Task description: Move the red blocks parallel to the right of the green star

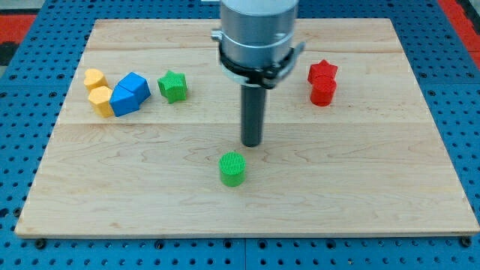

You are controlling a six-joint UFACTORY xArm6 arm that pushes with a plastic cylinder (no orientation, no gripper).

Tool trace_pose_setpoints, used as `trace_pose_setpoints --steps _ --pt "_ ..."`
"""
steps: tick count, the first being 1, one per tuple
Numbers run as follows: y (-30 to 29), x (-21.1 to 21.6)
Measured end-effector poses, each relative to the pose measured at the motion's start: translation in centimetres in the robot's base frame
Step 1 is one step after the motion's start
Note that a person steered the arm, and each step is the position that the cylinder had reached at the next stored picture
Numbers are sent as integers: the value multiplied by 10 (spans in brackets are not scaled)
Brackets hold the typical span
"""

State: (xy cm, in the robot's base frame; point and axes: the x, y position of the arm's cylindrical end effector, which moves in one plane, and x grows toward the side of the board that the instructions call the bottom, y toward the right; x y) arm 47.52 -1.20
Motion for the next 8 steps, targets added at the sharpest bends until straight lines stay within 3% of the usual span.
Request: trace_pose_setpoints --steps 1,2,3,5,6,7,8 --pt "6 36" --pt "27 43" --pt "134 23" --pt "304 -140" --pt "242 -189" --pt "178 -190" --pt "174 -140"
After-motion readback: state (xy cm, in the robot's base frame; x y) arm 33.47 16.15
